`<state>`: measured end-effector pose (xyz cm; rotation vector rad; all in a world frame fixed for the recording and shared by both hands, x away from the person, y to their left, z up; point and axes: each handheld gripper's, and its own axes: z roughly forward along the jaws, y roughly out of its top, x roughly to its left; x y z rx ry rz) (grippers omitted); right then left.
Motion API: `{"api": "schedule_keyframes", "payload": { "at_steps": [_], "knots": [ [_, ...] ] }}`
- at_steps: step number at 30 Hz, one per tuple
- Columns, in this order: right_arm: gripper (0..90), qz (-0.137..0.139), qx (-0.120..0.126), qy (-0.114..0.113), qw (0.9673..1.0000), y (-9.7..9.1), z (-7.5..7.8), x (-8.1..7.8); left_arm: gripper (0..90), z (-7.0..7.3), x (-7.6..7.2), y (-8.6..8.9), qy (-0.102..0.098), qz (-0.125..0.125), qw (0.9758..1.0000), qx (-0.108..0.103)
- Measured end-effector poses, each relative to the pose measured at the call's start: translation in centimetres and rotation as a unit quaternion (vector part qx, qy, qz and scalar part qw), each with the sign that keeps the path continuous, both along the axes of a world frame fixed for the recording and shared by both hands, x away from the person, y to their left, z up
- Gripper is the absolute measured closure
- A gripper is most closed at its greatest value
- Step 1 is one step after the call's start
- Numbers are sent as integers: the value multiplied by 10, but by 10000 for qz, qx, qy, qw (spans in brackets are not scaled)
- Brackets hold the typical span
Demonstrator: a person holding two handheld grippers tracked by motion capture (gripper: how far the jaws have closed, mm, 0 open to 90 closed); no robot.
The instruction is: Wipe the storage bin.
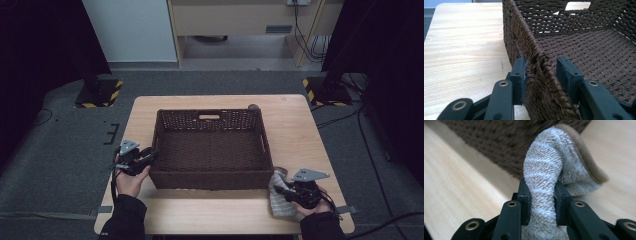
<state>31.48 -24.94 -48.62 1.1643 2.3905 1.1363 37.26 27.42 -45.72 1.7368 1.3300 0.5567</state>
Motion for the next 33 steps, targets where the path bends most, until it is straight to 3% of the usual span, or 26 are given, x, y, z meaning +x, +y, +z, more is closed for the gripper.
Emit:
{"api": "schedule_keyframes", "payload": {
  "at_steps": [5, 9, 13, 23, 33],
  "knots": [
    [726, -667, 184, -454, 9966, -26, 14, 1, 582, 0, 0, 0, 18, -17, 10000, 35],
    [725, -1140, 69, -505, 9922, -47, 14, 2, 577, -1, 0, 0, 30, -24, 10000, 46],
    [725, -1437, -33, -404, 9888, -63, 10, 7, 570, -1, 0, 0, 36, -13, 10000, 40],
    [712, -1639, -264, -156, 9860, -70, -5, 19, 568, -1, 0, 1, 33, -38, 10000, 52],
    [622, -1668, -421, -159, 9850, -67, -15, 25, 536, -2, 0, 2, 45, -26, 10000, -15]
  ]
}}
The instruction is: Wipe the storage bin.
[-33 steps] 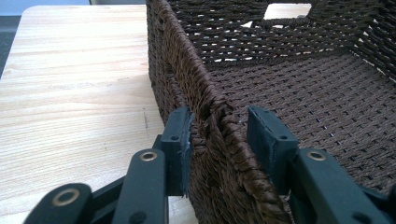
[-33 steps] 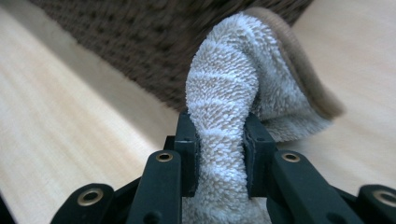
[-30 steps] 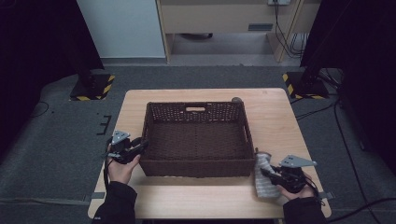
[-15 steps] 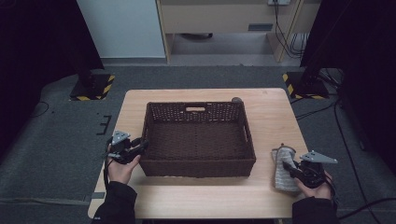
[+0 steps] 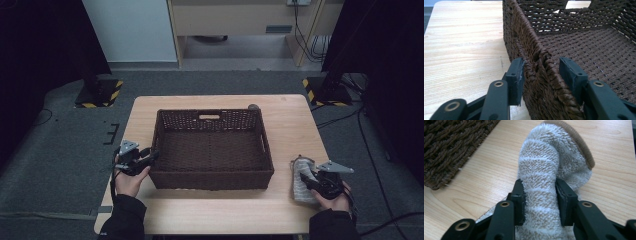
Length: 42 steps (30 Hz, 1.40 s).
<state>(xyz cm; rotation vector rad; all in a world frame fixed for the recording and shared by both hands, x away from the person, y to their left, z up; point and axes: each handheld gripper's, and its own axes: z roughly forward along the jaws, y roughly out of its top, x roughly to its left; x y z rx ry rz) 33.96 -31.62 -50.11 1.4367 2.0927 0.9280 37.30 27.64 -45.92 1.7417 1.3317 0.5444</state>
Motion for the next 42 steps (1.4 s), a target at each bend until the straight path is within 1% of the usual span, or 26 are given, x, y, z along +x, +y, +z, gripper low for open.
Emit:
{"api": "schedule_keyframes", "payload": {
  "at_steps": [1, 2, 4, 7, 10, 12, 13, 14, 15, 16, 18, 20, 22, 24, 27, 28, 29, 30, 33, 37, 38, 42],
  "knots": [
    [622, 0, 0, 0, 10000, 0, 0, 0, 536, 0, 0, 0, -4, 6, 10000, -17],
    [599, -29, -2, -7, 10000, 0, 0, 0, 527, 0, 0, 1, 4, 16, 10000, -25],
    [526, -62, -84, -78, 9999, 0, 1, 0, 512, -1, 0, 1, 1, 22, 10000, -49],
    [461, -143, -81, -200, 9997, -1, 4, 0, 502, -1, 0, 1, -10, 29, 10000, -31],
    [423, -198, 0, -388, 9991, -1, 9, -2, 492, 0, -1, 1, -21, 19, 10000, -4],
    [402, -164, 77, -420, 9990, -1, 11, -2, 490, 2, -1, 1, -40, 0, 10000, -2],
    [400, -147, 76, -508, 9986, -2, 12, -3, 488, 3, -2, 2, -59, -1, 10000, -13],
    [390, -139, 144, -644, 9977, -2, 16, -4, 488, 4, -2, 2, -82, 8, 10000, -34],
    [390, -139, 144, -644, 9977, -2, 16, -4, 488, 5, -3, 2, -90, 1, 10000, -24],
    [390, -144, 194, -768, 9968, -2, 19, -4, 493, 6, -3, 3, -114, 7, 9999, -39],
    [393, -133, 288, -853, 9958, -2, 24, -5, 508, 9, -5, 5, -119, 11, 9999, -104],
    [392, -111, 329, -876, 9955, -2, 26, -5, 518, 10, -6, 6, -120, 10, 9999, -117],
    [401, 12, 425, -934, 9947, 0, 29, -4, 537, 11, -7, 6, -94, -16, 9998, -156],
    [417, 77, 466, -1000, 9939, 2, 34, -4, 560, 11, -7, 5, -72, -29, 9998, -169],
    [438, 192, 582, -1151, 9915, 7, 43, -4, 585, 10, -7, 2, -31, -76, 9999, -120],
    [440, 270, 688, -1238, 9896, 13, 50, -4, 604, 9, -7, 1, -8, -84, 9999, -120],
    [440, 270, 688, -1238, 9896, 13, 50, -4, 604, 9, -7, 0, 4, -91, 9999, -98],
    [442, 318, 707, -1269, 9889, 15, 53, -4, 605, 8, -7, 0, 0, -80, 9999, -97],
    [463, 464, 793, -1325, 9869, 24, 60, -2, 616, 8, -7, 0, 9, -64, 9999, -94],
    [477, 618, 845, -1343, 9854, 36, 66, 4, 637, 8, -6, -1, 13, -76, 9999, -78],
    [480, 666, 876, -1351, 9847, 40, 68, 6, 656, 8, -6, -1, 12, -81, 9999, -70],
    [496, 823, 1020, -1411, 9813, 51, 75, 12, 663, 8, -5, -2, -3, -79, 10000, -11]
  ]
}}
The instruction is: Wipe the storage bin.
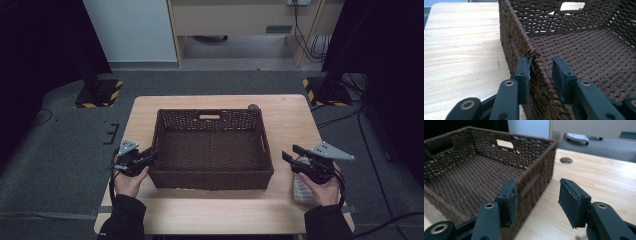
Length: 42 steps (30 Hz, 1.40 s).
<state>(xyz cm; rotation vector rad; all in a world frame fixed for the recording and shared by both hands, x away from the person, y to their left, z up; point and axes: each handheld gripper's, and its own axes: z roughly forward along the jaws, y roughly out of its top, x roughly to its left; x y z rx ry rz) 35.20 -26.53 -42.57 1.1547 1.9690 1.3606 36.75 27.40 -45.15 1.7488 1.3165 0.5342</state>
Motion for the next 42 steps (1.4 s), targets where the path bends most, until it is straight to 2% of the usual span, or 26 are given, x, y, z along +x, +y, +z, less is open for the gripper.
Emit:
{"api": "schedule_keyframes", "payload": {
  "at_steps": [3, 10, 17, 19, 21, 24, 25, 27, 31, 35, 38, 42],
  "knots": [
    [503, 83, -27, -10, 10000, 9, 4, 7, 667, 0, 1, 0, -1, 1, 10000, 17],
    [503, 269, -62, 178, 9995, 31, 5, 27, 670, -1, 5, 2, -6, -45, 10000, -32],
    [517, 386, -159, 408, 9983, 49, -6, 46, 663, -1, 6, 3, -35, -44, 10000, -71],
    [523, 404, -282, 482, 9976, 52, -11, 50, 639, -1, 5, 4, -51, -22, 10000, -70],
    [532, 350, -344, 611, 9969, 54, -17, 52, 574, 0, 4, 5, -97, 41, 9999, -84],
    [544, 338, -403, 680, 9963, 54, -20, 53, 553, 3, 1, 7, -177, 32, 9997, -178],
    [561, 332, -352, 722, 9962, 54, -22, 53, 552, 4, 0, 7, -193, 27, 9996, -211],
    [565, 333, -369, 707, 9963, 54, -21, 53, 555, 7, -4, 8, -207, -7, 9995, -237],
    [586, 286, -410, 710, 9962, 55, -20, 51, 579, 8, -13, 8, -183, -57, 9994, -285],
    [594, 239, -484, 717, 9960, 56, -19, 46, 592, 6, -20, 8, -140, -65, 9997, -187],
    [591, 186, -407, 762, 9961, 56, -20, 40, 608, 3, -23, 8, -83, -54, 9999, -123],
    [578, 207, -498, 780, 9955, 57, -17, 36, 667, 1, -22, 9, -26, -65, 9997, -246]
  ]
}}
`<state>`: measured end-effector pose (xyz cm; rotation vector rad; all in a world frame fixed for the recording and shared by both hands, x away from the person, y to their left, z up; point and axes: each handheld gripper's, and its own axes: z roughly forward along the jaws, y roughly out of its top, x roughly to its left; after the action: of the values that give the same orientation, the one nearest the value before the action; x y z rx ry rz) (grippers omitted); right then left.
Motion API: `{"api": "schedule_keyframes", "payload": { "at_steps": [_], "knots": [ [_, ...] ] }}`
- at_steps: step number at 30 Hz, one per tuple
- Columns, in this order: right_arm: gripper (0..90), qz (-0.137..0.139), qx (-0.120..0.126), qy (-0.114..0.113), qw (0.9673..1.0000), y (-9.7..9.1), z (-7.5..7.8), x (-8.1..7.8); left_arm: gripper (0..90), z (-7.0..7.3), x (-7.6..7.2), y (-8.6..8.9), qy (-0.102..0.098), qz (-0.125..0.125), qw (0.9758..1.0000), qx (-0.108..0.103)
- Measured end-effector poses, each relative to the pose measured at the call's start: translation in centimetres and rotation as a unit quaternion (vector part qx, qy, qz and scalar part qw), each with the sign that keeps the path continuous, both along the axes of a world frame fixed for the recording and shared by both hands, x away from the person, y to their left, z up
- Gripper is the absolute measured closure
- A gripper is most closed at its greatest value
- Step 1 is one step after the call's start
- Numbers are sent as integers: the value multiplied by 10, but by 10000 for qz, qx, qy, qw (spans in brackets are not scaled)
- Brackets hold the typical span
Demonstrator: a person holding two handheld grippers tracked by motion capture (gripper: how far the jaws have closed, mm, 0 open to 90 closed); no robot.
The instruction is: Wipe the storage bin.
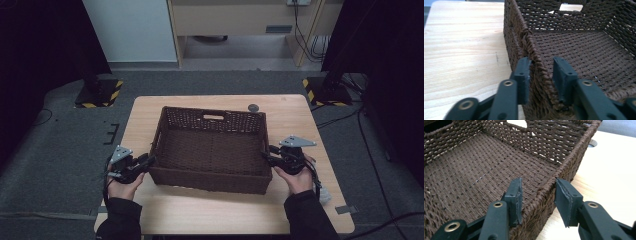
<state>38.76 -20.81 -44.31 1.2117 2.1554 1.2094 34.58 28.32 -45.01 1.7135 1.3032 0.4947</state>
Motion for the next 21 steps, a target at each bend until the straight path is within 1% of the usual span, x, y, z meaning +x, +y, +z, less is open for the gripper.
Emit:
{"api": "schedule_keyframes", "payload": {
  "at_steps": [1, 2, 3, 7, 9, 10, 12, 15, 16, 17, 18, 19, 20, 21],
  "knots": [
    [573, -13, -10, -26, 10000, 1, 1, 0, 693, 0, 1, 0, 15, -12, 10000, -12],
    [551, -53, -19, -215, 9998, 1, 4, 2, 701, 0, 1, -1, 19, -8, 10000, 3],
    [551, -53, -19, -215, 9998, 1, 4, 2, 701, 0, 2, -1, 34, 1, 10000, 10],
    [542, -131, 92, -267, 9995, 1, 8, 11, 722, -1, 7, 2, 31, 79, 10000, 1],
    [547, -142, 93, -297, 9994, 1, 9, 16, 732, -1, 11, 4, 11, 128, 9999, 17],
    [548, -152, 92, -272, 9995, 2, 8, 18, 735, -2, 12, 5, 10, 157, 9999, 8],
    [560, -193, 62, -286, 9994, 3, 7, 23, 737, -2, 14, 5, -21, 157, 9999, 7],
    [585, -197, 3, -222, 9996, 6, 2, 31, 736, -3, 14, 5, -52, 159, 9999, 32],
    [587, -198, -31, -207, 9996, 7, 0, 33, 733, -2, 13, 5, -66, 161, 9998, 27],
    [586, -210, -133, -234, 9994, 8, -1, 33, 725, -2, 12, 5, -78, 156, 9998, 14],
    [604, -213, -119, -219, 9995, 8, -1, 33, 679, -1, 11, 5, -88, 152, 9998, -5],
    [604, -213, -119, -219, 9995, 8, -1, 33, 679, -1, 10, 6, -92, 153, 9998, -40],
    [613, -216, -65, -174, 9996, 7, 0, 32, 652, -1, 9, 6, -125, 152, 9998, -72],
    [621, -219, -65, -146, 9996, 7, 0, 31, 633, -1, 7, 6, -136, 138, 9998, -74]
  ]
}}
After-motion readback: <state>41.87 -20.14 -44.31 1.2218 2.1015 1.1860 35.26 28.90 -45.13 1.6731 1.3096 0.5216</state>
